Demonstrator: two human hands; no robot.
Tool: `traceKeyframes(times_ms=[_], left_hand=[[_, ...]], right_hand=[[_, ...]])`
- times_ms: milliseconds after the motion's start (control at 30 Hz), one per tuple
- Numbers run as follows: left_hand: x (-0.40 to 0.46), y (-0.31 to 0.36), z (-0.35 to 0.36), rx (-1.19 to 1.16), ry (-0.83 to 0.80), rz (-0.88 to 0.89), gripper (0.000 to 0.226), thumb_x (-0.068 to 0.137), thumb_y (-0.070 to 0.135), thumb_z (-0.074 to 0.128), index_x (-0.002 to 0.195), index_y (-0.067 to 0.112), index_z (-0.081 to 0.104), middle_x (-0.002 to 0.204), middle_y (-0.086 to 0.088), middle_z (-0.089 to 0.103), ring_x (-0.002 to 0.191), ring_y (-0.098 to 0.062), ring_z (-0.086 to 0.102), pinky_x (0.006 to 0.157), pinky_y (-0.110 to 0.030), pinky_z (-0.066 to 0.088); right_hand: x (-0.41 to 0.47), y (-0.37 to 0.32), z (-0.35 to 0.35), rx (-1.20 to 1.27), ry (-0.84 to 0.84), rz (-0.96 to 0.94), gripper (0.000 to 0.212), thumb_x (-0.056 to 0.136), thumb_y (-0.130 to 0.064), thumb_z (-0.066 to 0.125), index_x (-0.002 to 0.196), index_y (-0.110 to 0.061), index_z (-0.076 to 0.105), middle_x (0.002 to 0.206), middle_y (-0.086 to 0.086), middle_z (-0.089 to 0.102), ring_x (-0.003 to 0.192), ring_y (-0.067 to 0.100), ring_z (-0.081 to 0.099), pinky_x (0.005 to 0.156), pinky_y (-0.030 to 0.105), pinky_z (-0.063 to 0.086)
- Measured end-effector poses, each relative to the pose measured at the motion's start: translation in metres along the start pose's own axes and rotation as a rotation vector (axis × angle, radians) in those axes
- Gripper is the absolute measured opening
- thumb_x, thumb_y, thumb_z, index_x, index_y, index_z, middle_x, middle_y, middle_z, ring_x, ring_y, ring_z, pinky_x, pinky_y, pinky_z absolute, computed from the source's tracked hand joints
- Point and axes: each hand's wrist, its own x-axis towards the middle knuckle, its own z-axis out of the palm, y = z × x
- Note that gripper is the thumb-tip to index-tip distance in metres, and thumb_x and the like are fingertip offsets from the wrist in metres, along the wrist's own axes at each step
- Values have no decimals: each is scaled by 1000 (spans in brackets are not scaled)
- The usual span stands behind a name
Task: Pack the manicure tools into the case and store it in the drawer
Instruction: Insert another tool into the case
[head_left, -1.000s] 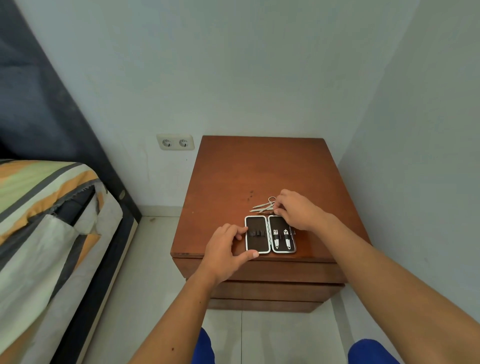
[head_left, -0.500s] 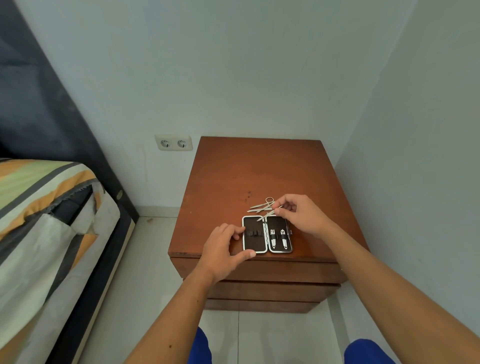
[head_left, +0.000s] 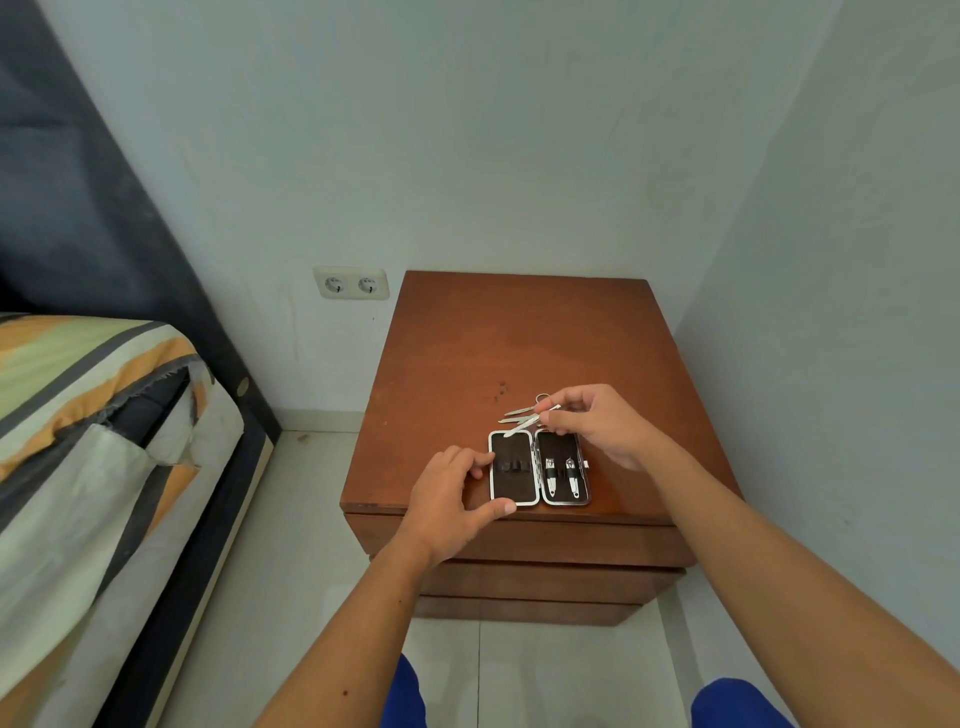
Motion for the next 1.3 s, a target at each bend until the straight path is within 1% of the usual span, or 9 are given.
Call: traceKeyframes(times_ms=[100, 267, 367, 467, 600, 767, 900, 1067, 1300], left_hand=[[0, 1, 0, 5, 2, 2, 62, 79, 59, 80, 130, 32, 59, 110, 20, 54, 104, 5, 46, 77, -15, 40], [0, 1, 0, 1, 0, -3, 60, 80, 58, 80, 130, 32, 59, 111, 20, 54, 106, 5, 46, 79, -18, 43], [0, 1, 0, -3, -5, -9, 59, 81, 57, 80, 130, 33, 58, 112, 19, 54, 105, 3, 47, 82, -22, 48], [-1, 1, 0, -5, -7, -9, 60, 80, 57, 81, 130, 33, 58, 114, 18, 55, 106, -1, 48, 84, -24, 50], [-1, 1, 0, -4, -3, -8, 61, 80, 57, 81, 131, 33, 58, 114, 20, 55, 106, 2, 47, 82, -19, 46], [-1, 2, -1, 4, 8, 13, 62, 80, 58, 80, 131, 30, 59, 111, 18, 54, 103, 2, 47, 81, -16, 41], [-1, 1, -1, 3, 12, 15, 62, 79, 59, 80, 130, 30, 59, 111, 19, 54, 104, 5, 47, 80, -16, 41], [-1, 1, 0, 0, 13, 11, 61, 79, 59, 80, 129, 32, 59, 111, 19, 54, 107, 8, 45, 83, -18, 44], [-1, 0, 0, 2, 17, 12, 62, 78, 60, 80, 129, 33, 59, 110, 20, 54, 106, 7, 46, 83, -18, 44]], right_hand=[[3, 3, 0, 50, -4, 4, 16, 89, -14, 83, 104, -19, 82, 94, 10, 78, 86, 17, 67, 87, 32, 56], [4, 1, 2, 215, 39, 6, 41, 81, -7, 87, 118, -8, 70, 103, 13, 81, 89, 20, 75, 82, 31, 61], [5, -3, 3, 325, 106, 6, 40, 80, -4, 86, 116, -2, 70, 102, 14, 80, 82, 19, 71, 78, 27, 61], [6, -5, 3, 366, 136, -12, 31, 85, -5, 82, 115, -3, 73, 94, 10, 79, 82, 18, 68, 79, 29, 58], [5, -4, 7, 240, 138, -35, 21, 93, -6, 76, 113, -11, 76, 90, 3, 78, 81, 16, 68, 83, 31, 59], [4, 1, 20, -27, 127, -42, 24, 93, -14, 79, 114, -19, 68, 85, 6, 80, 74, 10, 70, 81, 30, 58], [8, 2, 29, -112, 152, -59, 21, 92, -18, 80, 108, -21, 67, 81, -4, 80, 68, 1, 70, 78, 27, 54], [15, 4, 36, -160, 198, -59, 20, 90, -22, 82, 104, -24, 68, 82, -3, 80, 71, 4, 71, 87, 37, 59], [17, 6, 30, -229, 173, -65, 18, 88, -24, 84, 100, -28, 71, 87, -6, 80, 86, 12, 76, 90, 38, 59]])
